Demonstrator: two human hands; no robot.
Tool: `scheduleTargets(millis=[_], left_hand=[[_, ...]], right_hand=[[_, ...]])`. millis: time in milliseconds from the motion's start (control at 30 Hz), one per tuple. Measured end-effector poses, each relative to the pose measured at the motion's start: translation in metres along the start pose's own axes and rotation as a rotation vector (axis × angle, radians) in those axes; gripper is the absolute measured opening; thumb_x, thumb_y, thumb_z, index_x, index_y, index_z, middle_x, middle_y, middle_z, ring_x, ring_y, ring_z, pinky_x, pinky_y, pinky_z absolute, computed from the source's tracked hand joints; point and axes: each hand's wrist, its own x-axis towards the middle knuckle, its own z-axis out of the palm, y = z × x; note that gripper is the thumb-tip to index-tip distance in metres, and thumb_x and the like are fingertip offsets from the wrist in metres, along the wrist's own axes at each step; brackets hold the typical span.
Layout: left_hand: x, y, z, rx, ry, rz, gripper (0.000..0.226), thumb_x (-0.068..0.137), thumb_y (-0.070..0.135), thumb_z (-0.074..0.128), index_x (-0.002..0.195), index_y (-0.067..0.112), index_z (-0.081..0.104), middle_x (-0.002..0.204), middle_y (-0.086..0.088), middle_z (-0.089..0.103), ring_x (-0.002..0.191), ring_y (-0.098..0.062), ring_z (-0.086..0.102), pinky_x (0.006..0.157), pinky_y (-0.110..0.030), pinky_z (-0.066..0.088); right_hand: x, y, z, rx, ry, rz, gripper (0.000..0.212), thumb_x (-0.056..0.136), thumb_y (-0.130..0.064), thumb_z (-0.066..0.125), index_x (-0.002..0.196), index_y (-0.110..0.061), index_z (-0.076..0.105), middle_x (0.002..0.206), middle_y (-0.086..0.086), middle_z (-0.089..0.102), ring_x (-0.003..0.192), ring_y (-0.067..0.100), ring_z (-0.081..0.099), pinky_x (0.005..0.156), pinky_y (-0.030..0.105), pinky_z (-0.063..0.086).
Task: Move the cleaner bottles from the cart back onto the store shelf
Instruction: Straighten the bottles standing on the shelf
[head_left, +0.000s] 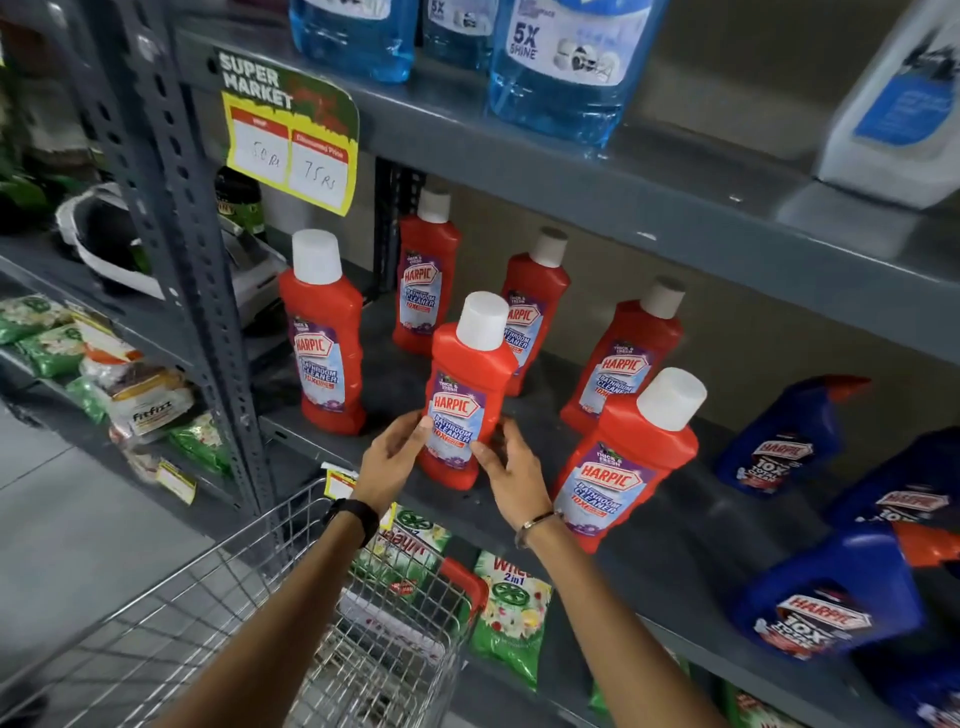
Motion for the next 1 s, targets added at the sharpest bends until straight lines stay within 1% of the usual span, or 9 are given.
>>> scheduleTargets(millis=[133, 233, 333, 400, 467, 633, 800, 900, 1000], left_hand=[[-0.007, 0.001, 0.001, 0.002, -0.012, -0.002, 0.014, 0.086, 0.036, 0.052, 0.096, 0.036, 0.061, 0.107, 0.008, 0.066, 0.094, 0.007, 0.062, 0.084, -0.022, 0.045], [-0.008, 0.002, 0.000, 0.017, -0.029, 0.000, 0.017, 0.083, 0.041, 0.052, 0.096, 0.036, 0.062, 0.107, 0.008, 0.066, 0.099, 0.000, 0.061, 0.088, -0.026, 0.045], [-0.007, 0.000, -0.001, -0.002, -0.036, -0.004, 0.020, 0.081, 0.046, 0.055, 0.095, 0.035, 0.062, 0.109, 0.005, 0.067, 0.102, -0.005, 0.061, 0.092, -0.031, 0.045], [-0.008, -0.001, -0.001, -0.012, -0.032, 0.001, 0.040, 0.069, 0.063, 0.060, 0.096, 0.034, 0.063, 0.111, 0.001, 0.067, 0.106, -0.010, 0.061, 0.093, -0.032, 0.046], [-0.009, -0.002, -0.001, -0.019, -0.023, -0.001, 0.053, 0.060, 0.070, 0.061, 0.098, 0.033, 0.063, 0.113, -0.002, 0.067, 0.107, -0.013, 0.061, 0.094, -0.034, 0.046], [-0.009, -0.001, 0.002, -0.018, -0.002, 0.001, 0.026, 0.081, 0.043, 0.056, 0.101, 0.028, 0.061, 0.115, -0.008, 0.066, 0.109, -0.018, 0.060, 0.100, -0.040, 0.045], [-0.012, 0.003, 0.003, -0.024, -0.010, 0.001, 0.041, 0.069, 0.061, 0.061, 0.098, 0.033, 0.063, 0.111, 0.000, 0.067, 0.106, -0.012, 0.061, 0.099, -0.037, 0.045], [-0.017, 0.007, 0.004, -0.059, 0.014, 0.024, 0.041, 0.076, 0.057, 0.056, 0.107, 0.031, 0.060, 0.118, -0.002, 0.064, 0.113, -0.016, 0.057, 0.102, -0.040, 0.042], [-0.032, 0.011, 0.003, -0.072, 0.154, 0.123, 0.035, 0.087, 0.040, 0.052, 0.118, 0.025, 0.055, 0.126, -0.002, 0.058, 0.118, -0.012, 0.052, 0.104, -0.037, 0.039]], right_hand=[[-0.010, 0.000, 0.001, 0.009, 0.018, -0.011, 0.045, 0.090, -0.017, 0.051, 0.132, -0.009, 0.038, 0.132, 0.012, 0.055, 0.120, 0.022, 0.053, 0.099, 0.029, 0.043], [-0.013, -0.001, 0.002, 0.011, 0.018, 0.000, 0.045, 0.091, -0.017, 0.050, 0.133, -0.010, 0.037, 0.133, 0.011, 0.054, 0.121, 0.021, 0.052, 0.098, 0.026, 0.042], [-0.015, -0.003, 0.004, 0.003, 0.023, 0.005, 0.044, 0.091, -0.017, 0.049, 0.133, -0.010, 0.037, 0.134, 0.012, 0.054, 0.122, 0.022, 0.052, 0.100, 0.029, 0.043], [-0.015, -0.003, 0.005, 0.001, 0.031, 0.006, 0.043, 0.091, -0.017, 0.049, 0.132, -0.010, 0.038, 0.133, 0.012, 0.054, 0.121, 0.023, 0.052, 0.100, 0.030, 0.043], [-0.015, -0.003, 0.006, -0.005, 0.036, 0.010, 0.043, 0.092, -0.017, 0.049, 0.132, -0.010, 0.038, 0.132, 0.012, 0.055, 0.121, 0.023, 0.053, 0.100, 0.030, 0.044], [-0.015, -0.003, 0.009, -0.005, 0.040, 0.030, 0.043, 0.092, -0.018, 0.047, 0.134, -0.011, 0.037, 0.133, 0.012, 0.054, 0.122, 0.023, 0.052, 0.103, 0.035, 0.044], [-0.016, -0.005, 0.009, 0.004, 0.033, 0.054, 0.045, 0.093, -0.020, 0.047, 0.135, -0.014, 0.034, 0.135, 0.010, 0.052, 0.122, 0.021, 0.051, 0.101, 0.029, 0.043], [-0.023, -0.002, 0.011, 0.011, 0.066, 0.054, 0.046, 0.093, -0.021, 0.047, 0.136, -0.015, 0.033, 0.136, 0.008, 0.051, 0.124, 0.018, 0.049, 0.100, 0.024, 0.040], [-0.039, -0.001, 0.009, 0.061, 0.188, 0.068, 0.047, 0.093, -0.020, 0.045, 0.138, -0.014, 0.032, 0.142, 0.008, 0.045, 0.127, 0.014, 0.043, 0.103, 0.022, 0.035]])
